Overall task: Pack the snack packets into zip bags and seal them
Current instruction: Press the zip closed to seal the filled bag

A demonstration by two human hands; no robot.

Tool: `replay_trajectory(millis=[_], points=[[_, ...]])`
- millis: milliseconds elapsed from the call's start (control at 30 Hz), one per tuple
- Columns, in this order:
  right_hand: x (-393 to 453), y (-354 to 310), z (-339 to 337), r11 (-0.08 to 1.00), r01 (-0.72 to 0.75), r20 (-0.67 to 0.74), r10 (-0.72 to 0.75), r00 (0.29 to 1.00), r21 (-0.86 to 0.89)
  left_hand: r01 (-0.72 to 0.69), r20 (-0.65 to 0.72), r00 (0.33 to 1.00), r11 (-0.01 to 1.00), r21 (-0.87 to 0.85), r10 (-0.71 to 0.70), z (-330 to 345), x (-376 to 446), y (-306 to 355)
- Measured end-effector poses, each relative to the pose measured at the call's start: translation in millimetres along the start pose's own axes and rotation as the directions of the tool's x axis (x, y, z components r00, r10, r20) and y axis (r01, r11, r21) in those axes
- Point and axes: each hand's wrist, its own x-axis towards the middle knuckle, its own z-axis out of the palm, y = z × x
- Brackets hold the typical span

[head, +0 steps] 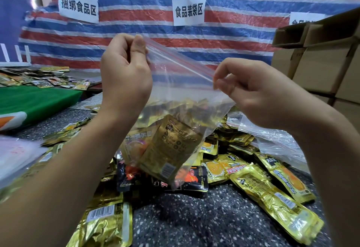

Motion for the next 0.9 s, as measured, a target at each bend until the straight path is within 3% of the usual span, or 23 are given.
replay_trajectory(millis=[300,433,600,700,833,900], points=[[-1,-4,0,0.999,-0.026,0.067,0.028,0.997,-0.041,-0.012,0.039,0.999,1.000,0.029,0.011,5,-8,5],[0,-11,9,0.994,0.015,0.058,-0.009,0.998,-0.105,-0.111,0.068,0.992,0.988,0.103,0.104,10,-17,11],[4,-14,22,0.997,0.078,0.051,-0.077,0.996,-0.015,-0.143,0.113,0.985,0.981,0.128,0.129,14,-23,10],[5,-17,29,0.999,0.031,0.121,-0.035,0.992,0.034,-0.145,0.158,0.980,0.979,0.141,0.122,17,-26,7],[3,-20,44,0.999,-0.044,0.343,0.032,0.939,0.028,-0.132,0.319,0.943,0.987,0.089,0.097,21,-30,3],[4,-18,54,0.996,-0.085,0.382,0.079,0.921,0.000,-0.109,0.405,0.911,0.993,0.047,0.081,22,-31,3]])
